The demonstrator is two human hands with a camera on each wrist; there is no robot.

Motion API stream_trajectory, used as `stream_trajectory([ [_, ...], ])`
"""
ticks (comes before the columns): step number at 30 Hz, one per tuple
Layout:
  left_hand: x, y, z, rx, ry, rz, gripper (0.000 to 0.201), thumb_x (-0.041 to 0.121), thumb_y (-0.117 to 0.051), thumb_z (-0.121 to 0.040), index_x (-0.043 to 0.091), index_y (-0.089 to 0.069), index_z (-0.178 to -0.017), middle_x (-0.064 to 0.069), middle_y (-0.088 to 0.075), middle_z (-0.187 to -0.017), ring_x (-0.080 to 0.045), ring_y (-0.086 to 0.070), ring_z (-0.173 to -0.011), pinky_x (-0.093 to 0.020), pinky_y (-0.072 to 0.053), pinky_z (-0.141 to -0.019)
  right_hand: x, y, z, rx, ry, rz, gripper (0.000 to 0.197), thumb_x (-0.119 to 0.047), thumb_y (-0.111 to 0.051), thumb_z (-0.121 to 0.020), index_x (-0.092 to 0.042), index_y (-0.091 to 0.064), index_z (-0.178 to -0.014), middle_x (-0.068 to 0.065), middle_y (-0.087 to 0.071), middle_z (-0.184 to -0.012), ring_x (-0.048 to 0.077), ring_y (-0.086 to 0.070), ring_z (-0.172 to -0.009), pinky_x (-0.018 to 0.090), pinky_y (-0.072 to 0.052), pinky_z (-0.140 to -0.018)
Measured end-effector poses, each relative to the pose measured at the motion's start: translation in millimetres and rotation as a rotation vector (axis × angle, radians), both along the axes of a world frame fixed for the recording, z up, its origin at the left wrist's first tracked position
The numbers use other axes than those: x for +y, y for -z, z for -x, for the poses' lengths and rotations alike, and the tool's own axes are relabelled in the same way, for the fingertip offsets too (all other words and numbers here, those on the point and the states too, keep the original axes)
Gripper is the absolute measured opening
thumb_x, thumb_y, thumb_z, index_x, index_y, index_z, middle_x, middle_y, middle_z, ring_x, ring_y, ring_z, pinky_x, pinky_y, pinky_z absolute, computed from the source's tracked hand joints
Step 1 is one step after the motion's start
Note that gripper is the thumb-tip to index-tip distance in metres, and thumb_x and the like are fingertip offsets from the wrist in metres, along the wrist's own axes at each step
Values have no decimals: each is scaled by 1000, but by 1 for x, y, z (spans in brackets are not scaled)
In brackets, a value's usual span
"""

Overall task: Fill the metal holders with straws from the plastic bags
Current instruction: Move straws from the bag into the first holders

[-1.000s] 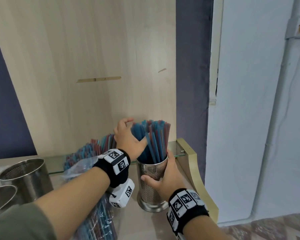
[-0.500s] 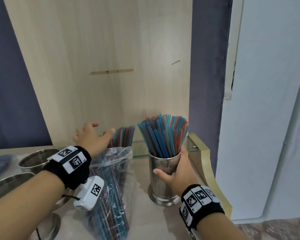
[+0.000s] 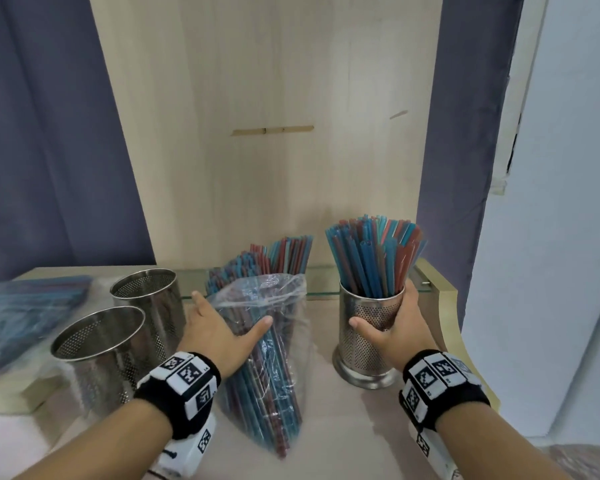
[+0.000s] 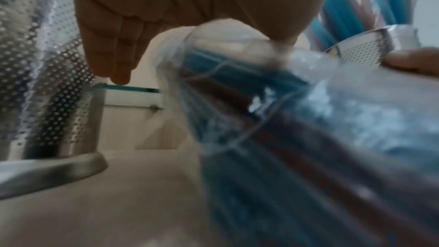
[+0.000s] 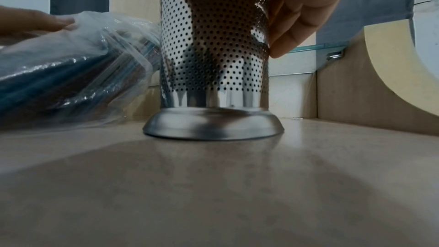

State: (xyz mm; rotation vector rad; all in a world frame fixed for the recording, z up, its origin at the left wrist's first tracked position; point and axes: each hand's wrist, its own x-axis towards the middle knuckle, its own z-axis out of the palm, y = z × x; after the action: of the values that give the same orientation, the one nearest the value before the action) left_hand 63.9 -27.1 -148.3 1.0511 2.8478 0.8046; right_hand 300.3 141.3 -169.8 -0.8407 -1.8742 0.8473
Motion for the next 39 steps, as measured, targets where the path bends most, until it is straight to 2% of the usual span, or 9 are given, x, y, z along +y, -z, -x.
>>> stream_trajectory([
  [7, 4, 8, 9, -91, 32, -91, 149, 89, -59, -54, 3, 12, -152, -19, -22, -158, -34, -34, -141, -41, -38, -111, 2, 2, -1, -76, 162, 2, 112, -46, -89, -63, -29, -18, -148, -1, -48, -144, 22, -51, -128, 42, -44, -107],
  [15, 5, 11, 13, -210, 106, -244, 143, 73, -75, -58, 10, 10, -153, -17, -22, -159, -33, -37, -139, -43, -38, -109, 1, -3, 0, -66, 290, -99, 109, -53, -89, -57, -27, -26, -142, -6, -46, -135, 24, -49, -129, 50, -43, -109],
  [19, 6, 14, 15, -209, 125, -280, 142, 71, -77, -58, 9, 9, -154, -17, -21, -159, -33, -36, -140, -41, -37, -109, -23, -20, 5, -168, 559, -804, 103, -65, -71, -67, -23, -18, -145, 21, -27, -149, 42, -35, -133, 61, -33, -104],
  [21, 7, 16, 15, -189, 132, -296, 142, 71, -77, -57, 9, 7, -153, -17, -21, -159, -32, -36, -140, -40, -37, -108, -51, -31, 20, -41, 445, -1171, 80, -55, -66, -77, -25, -25, -139, 19, -30, -144, 40, -40, -126, 58, -36, -98],
  [23, 8, 17, 16, -175, 133, -332, 142, 71, -79, -55, 8, 3, -153, -17, -23, -158, -32, -35, -140, -40, -36, -109, -77, -40, 40, -93, 226, -1282, 65, -44, -63, -81, -23, -36, -135, 15, -41, -140, 36, -47, -120, 52, -40, -96],
  [26, 8, 20, 17, -172, 139, -366, 142, 71, -79, -53, 7, -1, -152, -19, -26, -154, -33, -37, -138, -41, -36, -109, -90, -50, 71, -369, -76, -853, 57, -35, -62, -86, -12, -47, -137, 9, -52, -135, 27, -49, -125, 46, -43, -103],
  [29, 6, 20, 17, -164, 143, -361, 140, 70, -79, -55, 7, -1, -152, -18, -26, -154, -32, -36, -138, -39, -35, -109, -70, -51, 104, -419, -28, -213, 63, -39, -58, -92, -9, -38, -144, 8, -46, -142, 24, -42, -134, 39, -38, -111],
  [35, 4, 16, 17, -177, 172, -348, 138, 67, -80, -58, 8, 3, -152, -17, -20, -157, -31, -40, -136, -36, -40, -105, -33, -63, 141, -289, 83, 211, 109, -54, -70, -84, -9, -4, -158, 14, -29, -159, 33, -35, -144, 43, -32, -116],
  [39, 5, 17, 18, -195, 233, -395, 135, 59, -85, -58, 10, -1, -151, -15, -23, -155, -29, -42, -134, -33, -39, -104, -21, -50, 154, -112, 16, 329, 101, -60, -83, -66, -10, -37, -142, 7, -60, -132, 27, -59, -120, 45, -48, -104],
])
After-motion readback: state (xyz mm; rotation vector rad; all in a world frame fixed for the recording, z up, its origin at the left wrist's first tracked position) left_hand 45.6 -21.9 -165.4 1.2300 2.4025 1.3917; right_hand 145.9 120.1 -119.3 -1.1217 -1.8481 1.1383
